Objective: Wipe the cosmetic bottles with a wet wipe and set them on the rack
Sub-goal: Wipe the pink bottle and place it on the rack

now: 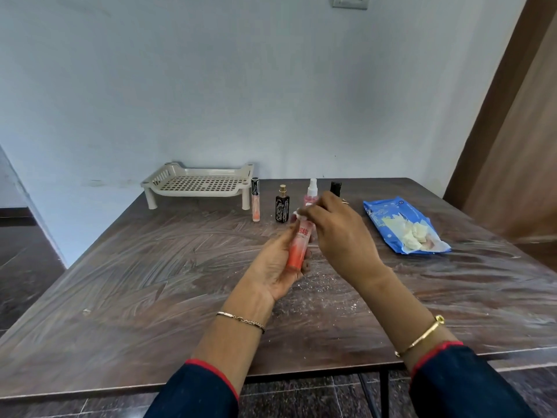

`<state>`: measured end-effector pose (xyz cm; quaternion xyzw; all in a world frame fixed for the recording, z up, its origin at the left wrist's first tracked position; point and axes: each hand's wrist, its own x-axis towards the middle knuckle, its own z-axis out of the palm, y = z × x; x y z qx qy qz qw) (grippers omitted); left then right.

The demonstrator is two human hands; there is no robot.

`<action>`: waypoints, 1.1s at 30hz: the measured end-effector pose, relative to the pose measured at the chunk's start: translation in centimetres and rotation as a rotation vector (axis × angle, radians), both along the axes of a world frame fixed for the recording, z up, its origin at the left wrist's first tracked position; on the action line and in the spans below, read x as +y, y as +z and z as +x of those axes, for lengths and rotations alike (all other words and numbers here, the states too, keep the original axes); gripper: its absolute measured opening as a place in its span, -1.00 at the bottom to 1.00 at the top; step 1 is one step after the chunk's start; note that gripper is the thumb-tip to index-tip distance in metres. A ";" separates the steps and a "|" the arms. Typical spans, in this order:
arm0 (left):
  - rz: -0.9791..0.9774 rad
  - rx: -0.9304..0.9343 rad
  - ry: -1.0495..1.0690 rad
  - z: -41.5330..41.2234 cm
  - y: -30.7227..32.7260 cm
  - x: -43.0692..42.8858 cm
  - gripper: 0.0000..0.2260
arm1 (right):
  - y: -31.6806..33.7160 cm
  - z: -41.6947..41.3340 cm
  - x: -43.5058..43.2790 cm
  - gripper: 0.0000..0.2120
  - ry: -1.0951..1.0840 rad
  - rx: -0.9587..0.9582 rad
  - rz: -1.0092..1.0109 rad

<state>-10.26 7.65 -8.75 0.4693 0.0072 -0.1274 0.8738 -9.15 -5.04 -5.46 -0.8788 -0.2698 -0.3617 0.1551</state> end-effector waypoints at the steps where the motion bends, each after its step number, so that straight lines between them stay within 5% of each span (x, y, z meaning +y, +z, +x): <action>1: 0.010 -0.004 0.001 -0.1 0.0 0.0 -0.64 | 0.1 0.2 0.1 -0.76 -0.022 0.009 -0.076; 8: 0.194 -0.074 0.020 -0.2 0.2 0.3 -0.61 | 0.9 1.0 -0.3 -0.78 -0.189 0.061 -0.182; 10: 0.228 -0.090 0.004 -0.4 0.3 0.2 -0.64 | 1.0 1.7 -0.5 -0.81 -0.157 0.197 0.060; 14: 0.119 -0.109 0.007 -0.4 0.7 0.0 -0.83 | 0.9 1.6 -0.2 -0.83 0.199 0.739 1.047; 16: 0.071 -0.111 0.016 -0.5 0.8 0.0 -0.82 | 0.7 1.0 0.1 -0.86 0.270 0.783 1.299; 19: 0.039 -0.089 0.015 -0.7 0.4 0.0 -0.65 | 0.5 0.9 0.4 -0.83 0.261 0.608 1.392; 21: -0.002 -0.057 0.021 -0.7 0.2 0.1 -0.57 | 0.4 1.0 0.7 -0.78 0.187 0.482 1.319; 26: -0.102 -0.033 0.014 -0.7 0.1 0.4 -0.64 | -0.6 -1.0 1.8 -0.68 0.080 0.255 0.672; 33: -0.252 0.057 0.002 -0.6 -0.8 -0.8 -0.71 | -1.1 -2.3 0.9 -0.79 0.034 -0.023 0.381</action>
